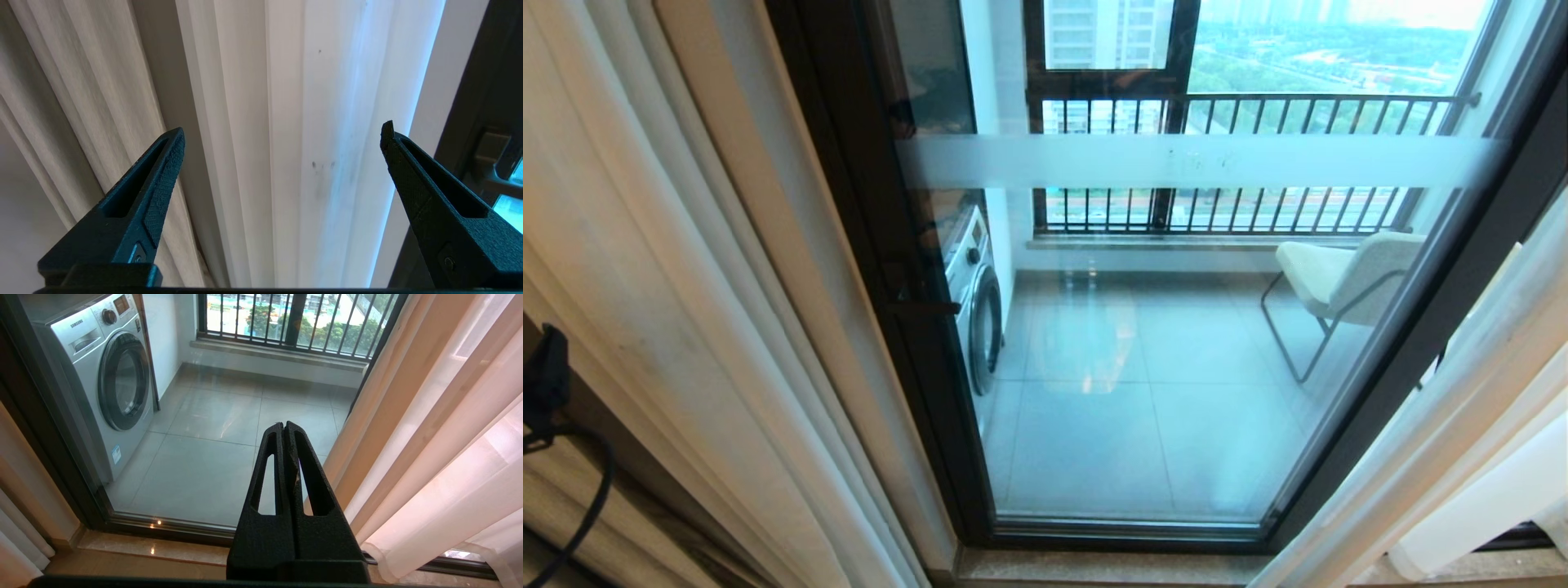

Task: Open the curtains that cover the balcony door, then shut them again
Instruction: Pull the inner curtains open on both sides

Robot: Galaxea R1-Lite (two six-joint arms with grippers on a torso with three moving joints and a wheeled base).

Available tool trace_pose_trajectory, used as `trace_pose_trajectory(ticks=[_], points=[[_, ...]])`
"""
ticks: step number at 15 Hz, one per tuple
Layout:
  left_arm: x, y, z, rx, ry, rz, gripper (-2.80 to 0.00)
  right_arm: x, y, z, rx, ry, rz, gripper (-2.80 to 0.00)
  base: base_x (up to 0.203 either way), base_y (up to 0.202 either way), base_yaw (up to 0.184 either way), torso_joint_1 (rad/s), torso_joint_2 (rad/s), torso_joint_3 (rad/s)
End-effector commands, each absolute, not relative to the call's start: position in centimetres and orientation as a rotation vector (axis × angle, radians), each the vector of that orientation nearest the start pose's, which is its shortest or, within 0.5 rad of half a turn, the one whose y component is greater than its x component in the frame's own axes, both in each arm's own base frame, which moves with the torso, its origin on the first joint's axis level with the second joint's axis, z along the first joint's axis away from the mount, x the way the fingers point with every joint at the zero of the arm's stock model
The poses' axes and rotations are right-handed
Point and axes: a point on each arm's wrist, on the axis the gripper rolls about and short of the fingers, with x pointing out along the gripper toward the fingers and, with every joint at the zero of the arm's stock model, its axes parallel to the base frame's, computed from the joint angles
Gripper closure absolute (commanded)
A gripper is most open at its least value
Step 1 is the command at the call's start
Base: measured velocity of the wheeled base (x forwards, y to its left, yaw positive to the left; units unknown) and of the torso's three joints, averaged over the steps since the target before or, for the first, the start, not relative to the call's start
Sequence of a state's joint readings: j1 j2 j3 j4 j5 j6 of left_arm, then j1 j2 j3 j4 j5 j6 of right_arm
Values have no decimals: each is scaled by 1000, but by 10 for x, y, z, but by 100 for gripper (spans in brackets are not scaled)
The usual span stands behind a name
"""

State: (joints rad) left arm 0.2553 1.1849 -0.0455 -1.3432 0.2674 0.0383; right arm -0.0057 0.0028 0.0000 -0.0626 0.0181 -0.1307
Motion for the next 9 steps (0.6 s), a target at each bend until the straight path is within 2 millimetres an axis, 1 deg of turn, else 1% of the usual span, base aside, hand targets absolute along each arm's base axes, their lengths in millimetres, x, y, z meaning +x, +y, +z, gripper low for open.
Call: trace_pose_trajectory(ticks=[1,3,5,6,9], points=[[116,36,169,39,-200,525,-280,-23,1,82,-133,-62,8,0,0,0,0,0,0,0],[110,33,168,41,-209,512,-280,-23,1,82,-133,-62,8,0,0,0,0,0,0,0],[109,31,169,39,-216,497,-280,-23,1,82,-133,-62,7,0,0,0,0,0,0,0],[109,30,169,40,-218,495,0,-23,1,82,-133,-63,8,0,0,0,0,0,0,0],[103,27,171,47,-234,476,0,-23,1,82,-133,-64,8,0,0,0,0,0,0,0]])
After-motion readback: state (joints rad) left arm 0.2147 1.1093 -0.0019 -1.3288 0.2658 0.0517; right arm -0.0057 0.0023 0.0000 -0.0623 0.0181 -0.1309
